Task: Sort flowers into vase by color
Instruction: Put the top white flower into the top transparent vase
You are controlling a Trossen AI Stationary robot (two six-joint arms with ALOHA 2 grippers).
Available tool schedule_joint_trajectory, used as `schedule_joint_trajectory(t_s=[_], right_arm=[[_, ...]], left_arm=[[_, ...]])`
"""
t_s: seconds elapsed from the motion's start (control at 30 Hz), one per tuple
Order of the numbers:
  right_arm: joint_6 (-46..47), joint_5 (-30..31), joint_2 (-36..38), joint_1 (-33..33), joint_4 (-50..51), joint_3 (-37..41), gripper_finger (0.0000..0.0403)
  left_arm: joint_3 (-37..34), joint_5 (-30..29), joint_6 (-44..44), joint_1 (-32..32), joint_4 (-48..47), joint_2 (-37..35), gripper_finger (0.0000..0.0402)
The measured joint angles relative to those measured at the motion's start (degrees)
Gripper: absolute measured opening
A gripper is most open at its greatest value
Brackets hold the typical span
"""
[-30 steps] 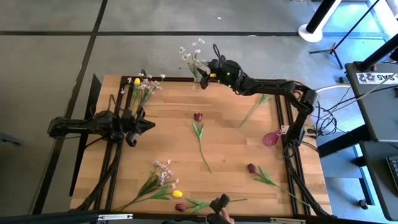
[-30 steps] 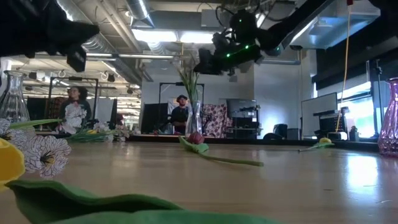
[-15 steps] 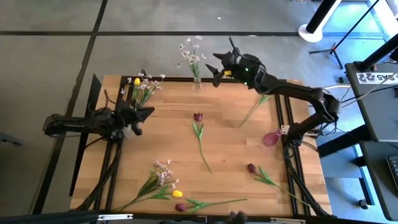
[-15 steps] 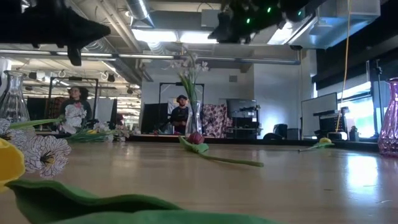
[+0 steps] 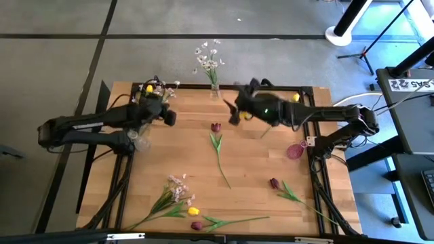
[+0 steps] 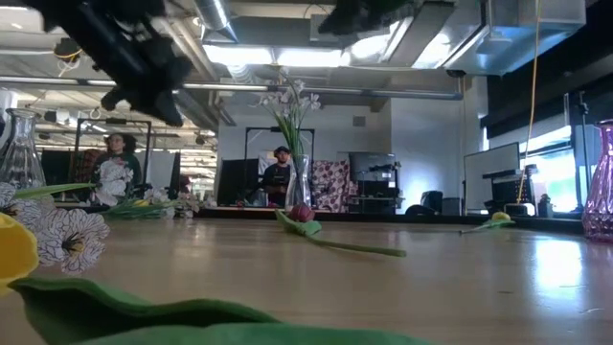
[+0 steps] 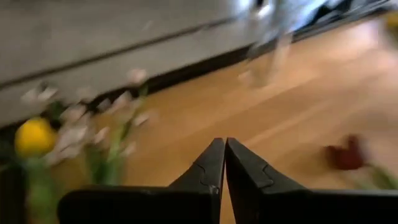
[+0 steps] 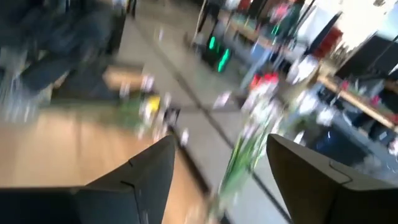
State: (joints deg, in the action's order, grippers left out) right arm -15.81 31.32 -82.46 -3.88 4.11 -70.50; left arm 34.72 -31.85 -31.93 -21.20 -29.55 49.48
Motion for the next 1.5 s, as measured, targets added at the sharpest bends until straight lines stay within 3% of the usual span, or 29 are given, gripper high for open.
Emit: schedule_joint_trajectory(t_s=[0.1,0.23,0.4,0.6,0.87,1.27,1.5], right_arm=[[1.93,3.78,-0.04,3.3,8.78,0.01,0.0253],[2.57,11.02,0.1,7.74,11.03,2.32,0.0253],[7.58,18.31,4.02,13.85,14.48,5.32,0.0253],[16.65,17.17,10.46,18.95,16.65,8.19,0.0253],[20.04,17.13,13.92,20.81,16.75,12.51,0.0253],[20.18,16.67,13.91,20.77,19.44,12.87,0.0253],[16.94,17.6,13.91,20.74,17.35,12.87,0.0253]], left_arm=[[1.93,3.9,-1.02,-6.95,-4.65,3.86,0.0012],[2.25,10.49,-1.08,-15.38,-4.51,7.11,0.0012],[2.25,11.84,-0.66,-23.39,-4.46,10.96,0.0011],[2.92,13.77,6.21,-27.91,1.15,18.9,0.0011],[11.16,18.07,11.13,-31.1,-2.35,31.29,0.0017],[12.11,19.15,9.84,-34.94,-5.16,34.9,0.0152],[14.42,19.87,9.62,-37.77,-6.83,38.22,0.0171]])
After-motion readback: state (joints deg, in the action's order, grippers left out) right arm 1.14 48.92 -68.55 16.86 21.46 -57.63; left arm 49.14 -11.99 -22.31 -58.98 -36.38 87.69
